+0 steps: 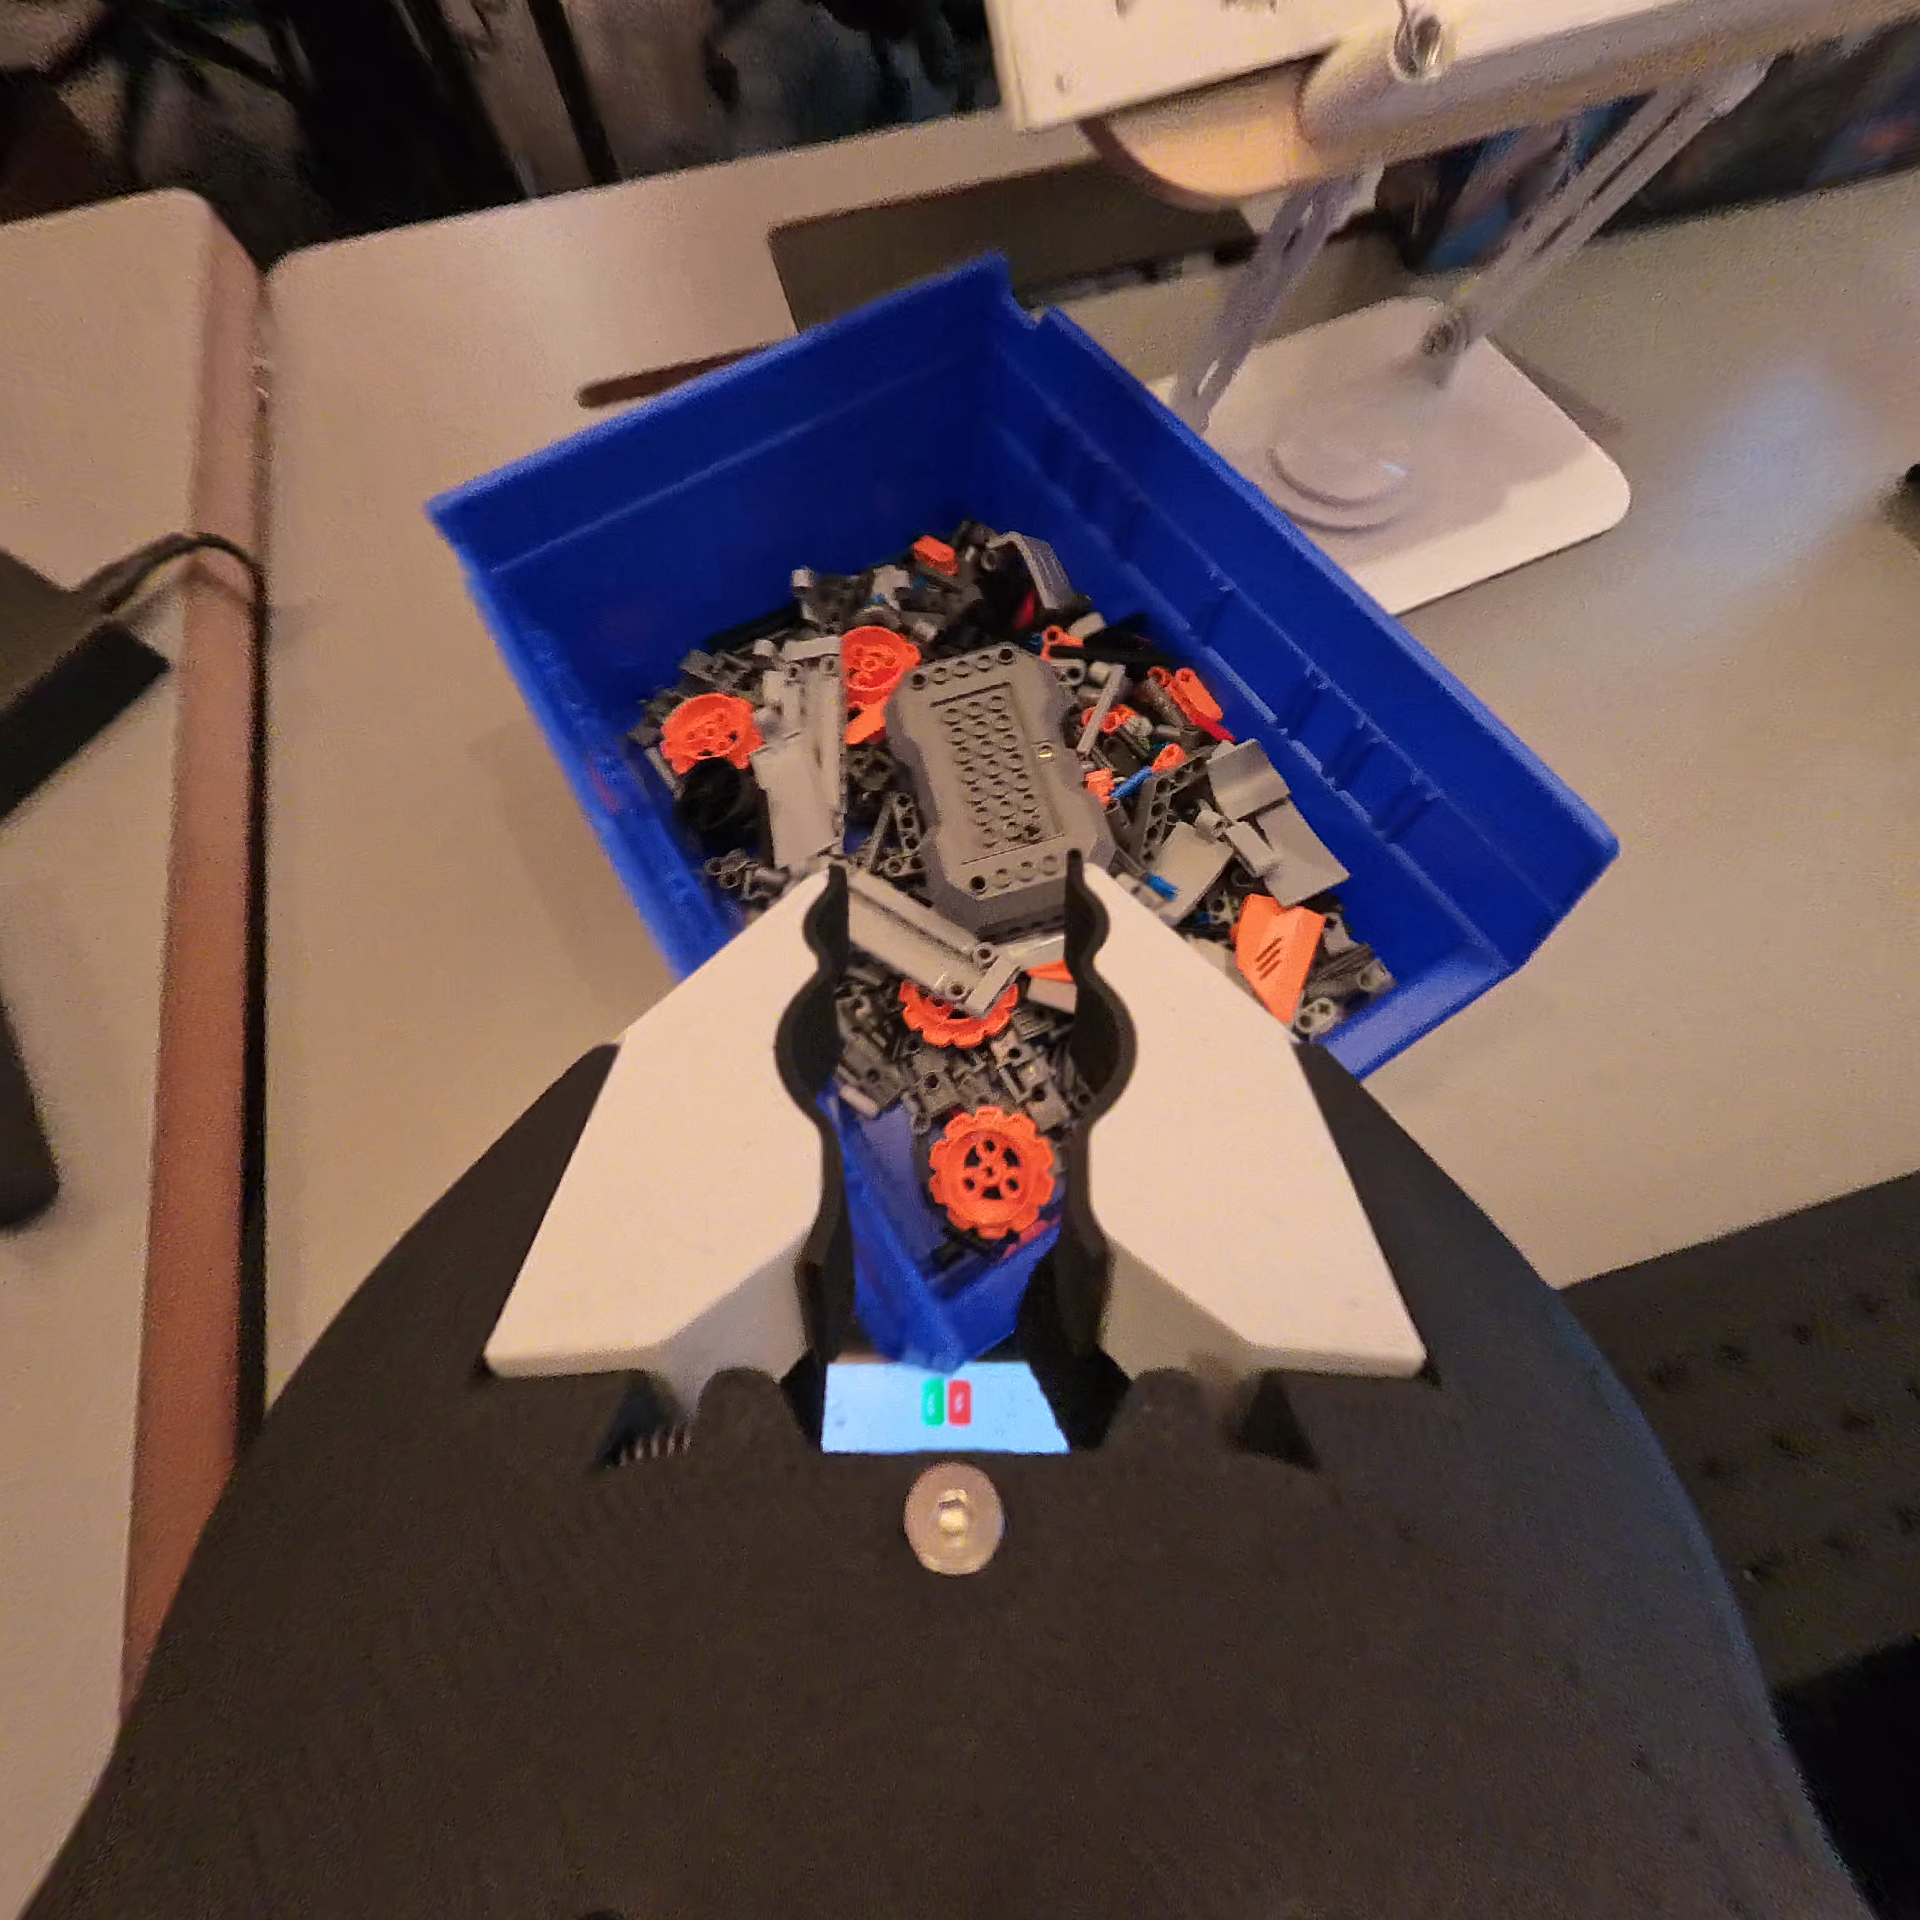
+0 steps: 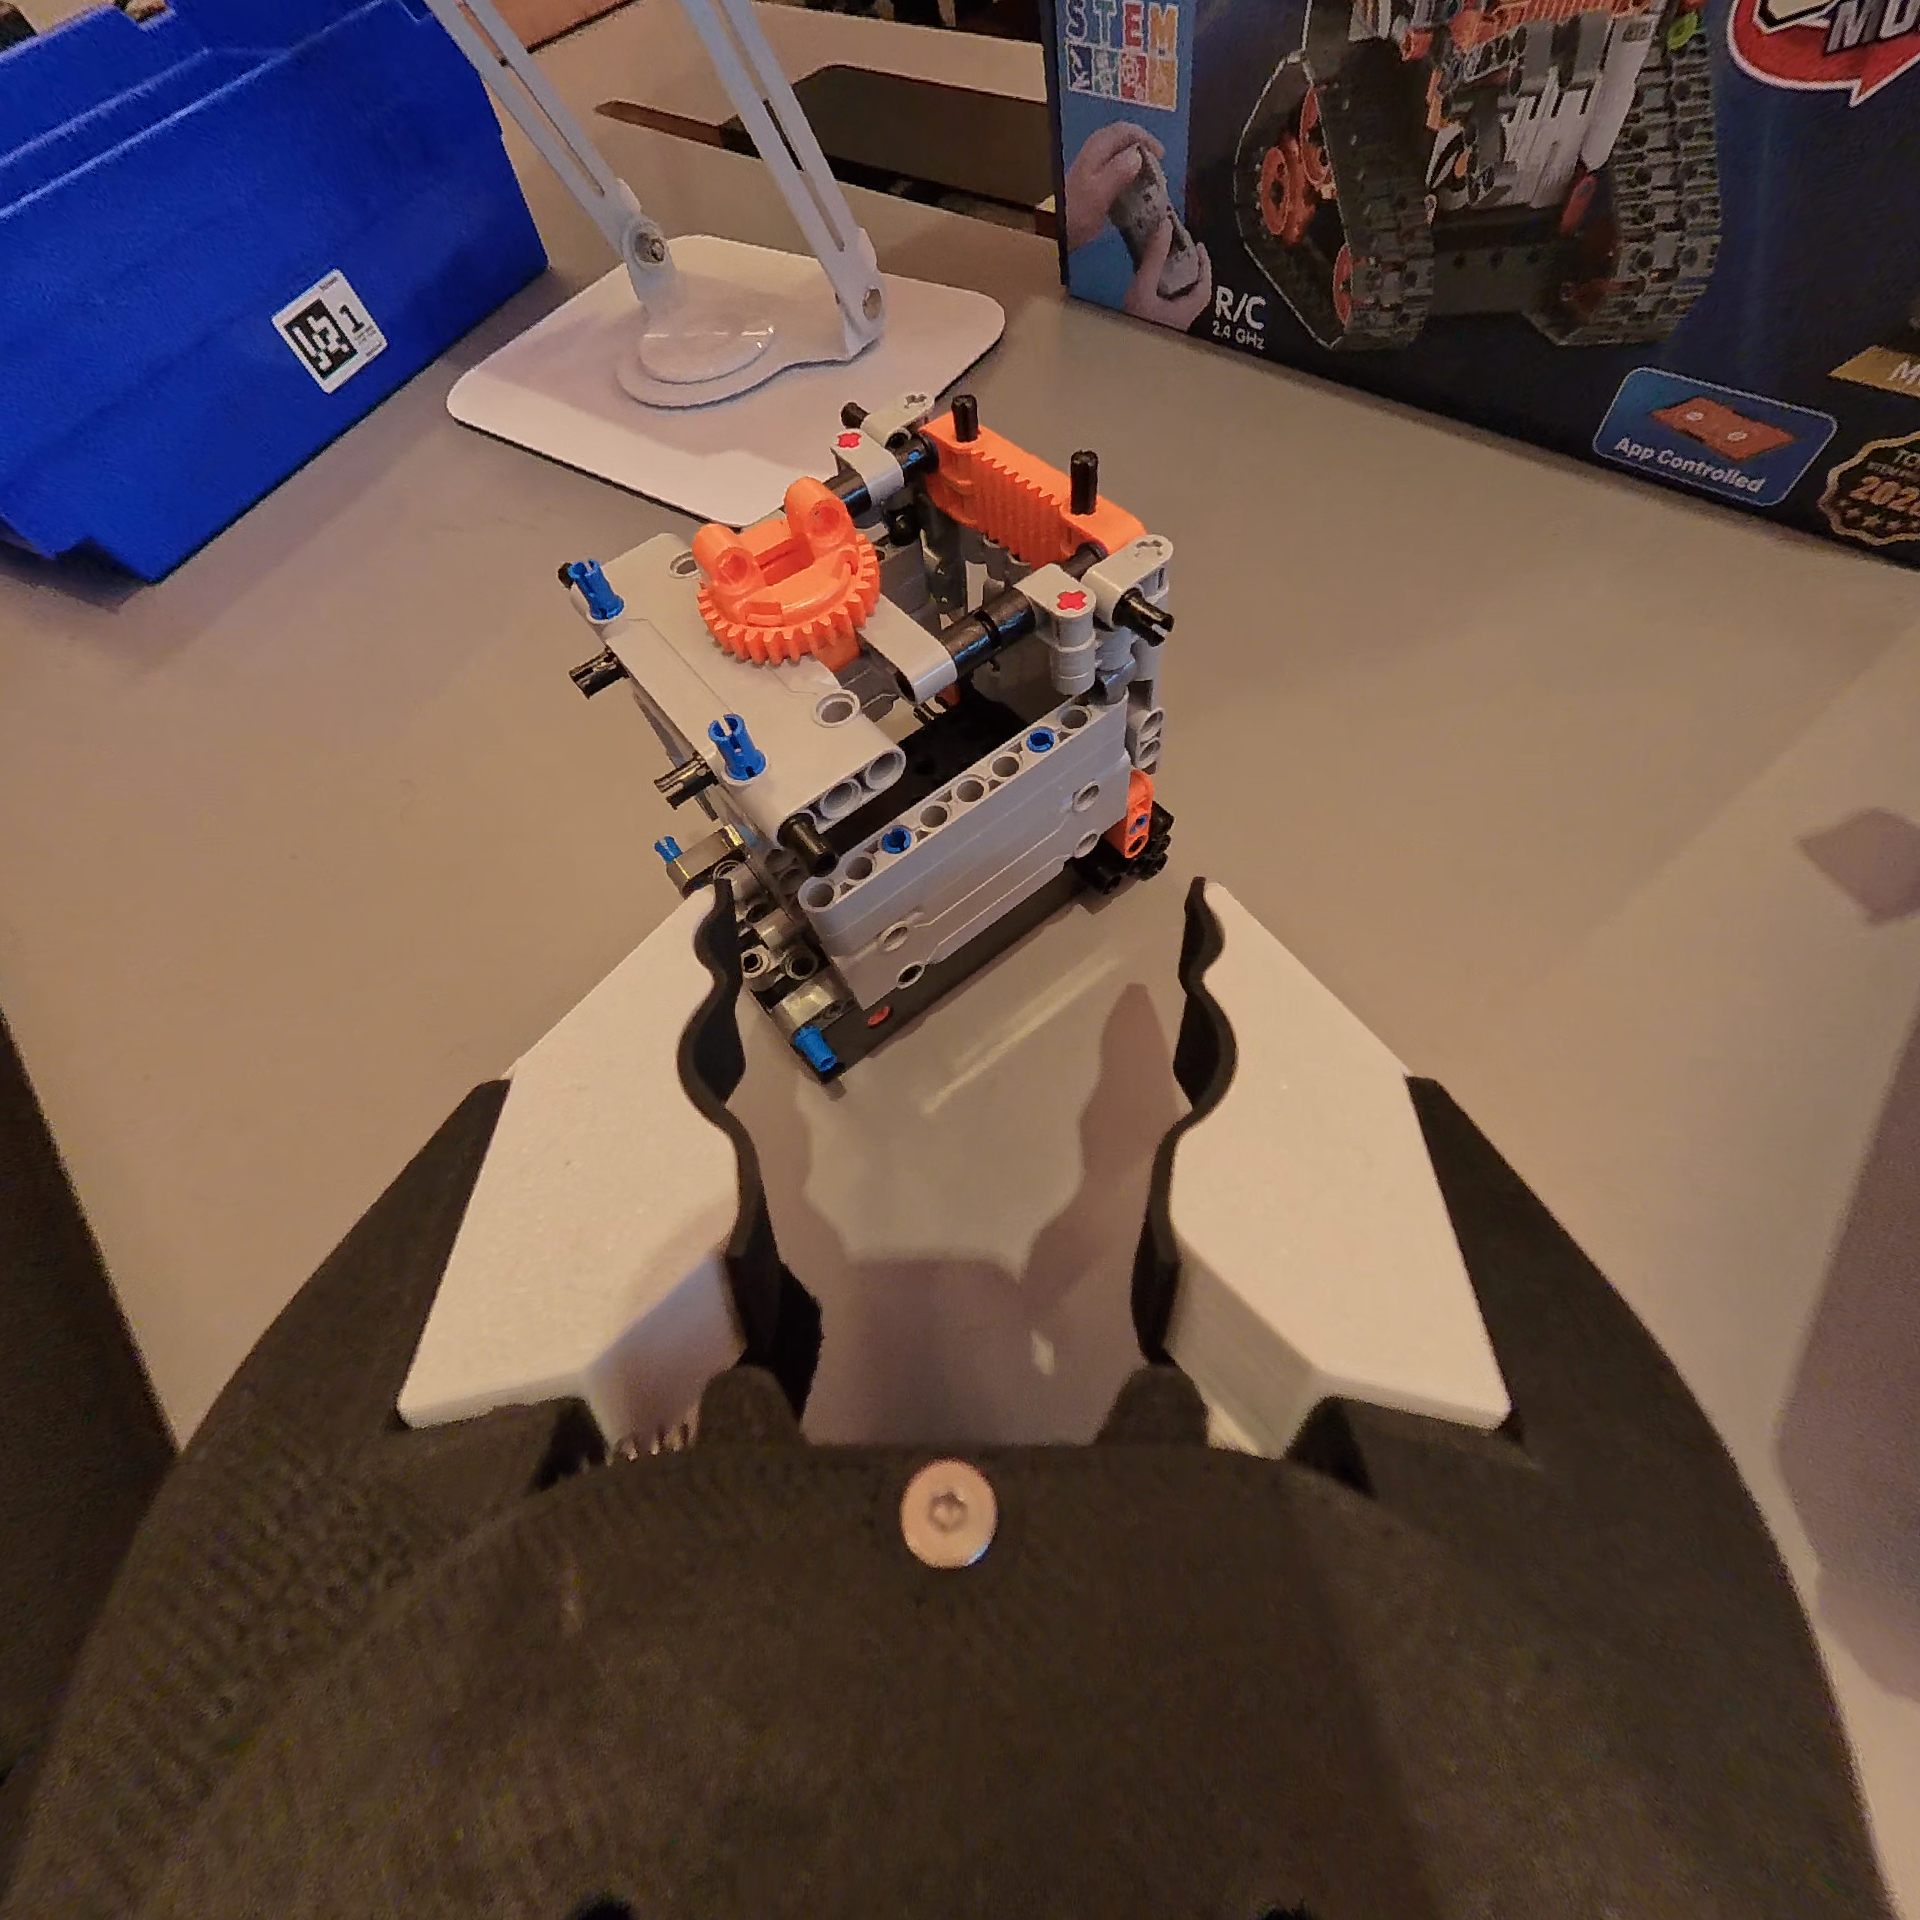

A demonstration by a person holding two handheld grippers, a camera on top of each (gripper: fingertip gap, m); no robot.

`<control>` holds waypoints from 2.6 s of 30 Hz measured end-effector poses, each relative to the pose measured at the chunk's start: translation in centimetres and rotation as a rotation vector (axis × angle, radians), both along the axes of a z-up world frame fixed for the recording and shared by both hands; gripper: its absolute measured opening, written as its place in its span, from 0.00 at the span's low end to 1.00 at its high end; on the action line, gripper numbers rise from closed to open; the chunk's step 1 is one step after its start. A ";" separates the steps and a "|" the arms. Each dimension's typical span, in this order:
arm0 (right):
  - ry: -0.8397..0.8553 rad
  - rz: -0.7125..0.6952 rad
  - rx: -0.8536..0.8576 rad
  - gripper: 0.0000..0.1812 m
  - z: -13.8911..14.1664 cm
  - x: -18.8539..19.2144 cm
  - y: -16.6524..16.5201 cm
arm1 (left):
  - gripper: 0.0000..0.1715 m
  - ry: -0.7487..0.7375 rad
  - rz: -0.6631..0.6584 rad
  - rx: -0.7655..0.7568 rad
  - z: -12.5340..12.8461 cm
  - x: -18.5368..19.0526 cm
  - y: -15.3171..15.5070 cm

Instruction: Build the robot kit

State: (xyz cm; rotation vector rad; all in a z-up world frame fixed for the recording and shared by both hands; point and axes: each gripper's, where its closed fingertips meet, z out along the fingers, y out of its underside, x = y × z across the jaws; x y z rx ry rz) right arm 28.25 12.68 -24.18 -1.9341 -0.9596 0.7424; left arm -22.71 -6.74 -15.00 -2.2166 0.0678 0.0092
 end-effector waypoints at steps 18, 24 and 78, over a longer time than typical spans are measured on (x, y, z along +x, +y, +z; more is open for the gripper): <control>-0.050 -0.004 0.022 0.46 -0.5 0.0 0.1 | 0.32 0.045 -0.003 -0.413 -10.9 1.3 8.8; -0.039 -0.001 0.017 0.46 -0.3 0.0 0.1 | 0.32 0.089 0.015 -0.380 -9.6 -0.1 9.4; -0.020 0.012 0.025 0.45 0.1 0.0 -0.2 | 0.25 0.271 -0.526 -0.426 -6.9 4.3 8.0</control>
